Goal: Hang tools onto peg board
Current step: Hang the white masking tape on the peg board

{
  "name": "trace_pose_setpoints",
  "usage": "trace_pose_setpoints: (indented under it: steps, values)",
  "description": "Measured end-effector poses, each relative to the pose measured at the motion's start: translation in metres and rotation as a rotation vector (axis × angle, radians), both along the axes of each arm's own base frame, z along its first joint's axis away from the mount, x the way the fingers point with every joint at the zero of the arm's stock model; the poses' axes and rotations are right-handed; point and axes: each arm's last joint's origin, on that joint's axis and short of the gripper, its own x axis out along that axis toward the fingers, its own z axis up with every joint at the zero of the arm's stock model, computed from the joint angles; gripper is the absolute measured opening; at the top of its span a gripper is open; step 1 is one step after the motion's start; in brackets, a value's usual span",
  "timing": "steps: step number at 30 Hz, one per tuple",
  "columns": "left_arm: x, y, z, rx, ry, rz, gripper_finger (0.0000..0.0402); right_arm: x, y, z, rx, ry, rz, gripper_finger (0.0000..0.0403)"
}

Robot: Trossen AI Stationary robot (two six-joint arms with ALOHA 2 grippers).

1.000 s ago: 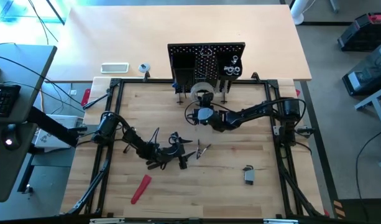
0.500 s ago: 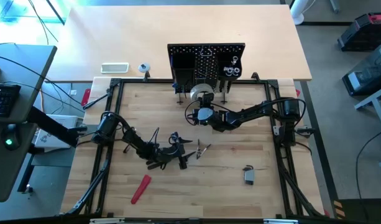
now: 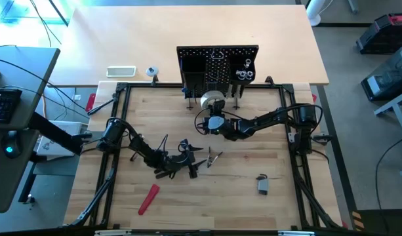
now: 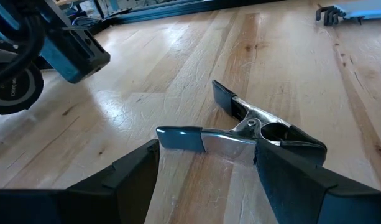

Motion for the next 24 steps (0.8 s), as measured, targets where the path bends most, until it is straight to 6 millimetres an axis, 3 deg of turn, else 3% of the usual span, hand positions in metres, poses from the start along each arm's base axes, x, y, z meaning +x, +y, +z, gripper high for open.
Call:
trace_pose_setpoints:
  steps: [8,16,24]
  values:
    - [0.0,-0.001,0.0,-0.002,-0.001,-0.001,0.0255,0.0,0.003,-0.002,0.023,-0.001,0.009,0.0127]
    - [0.0,-0.001,0.0,-0.001,0.001,-0.001,0.0255,-0.001,0.003,-0.002,0.018,-0.011,-0.02,0.0184]
    - [0.0,-0.001,0.0,-0.001,0.001,-0.001,0.0255,-0.001,0.015,-0.002,-0.002,-0.003,-0.012,0.0192]
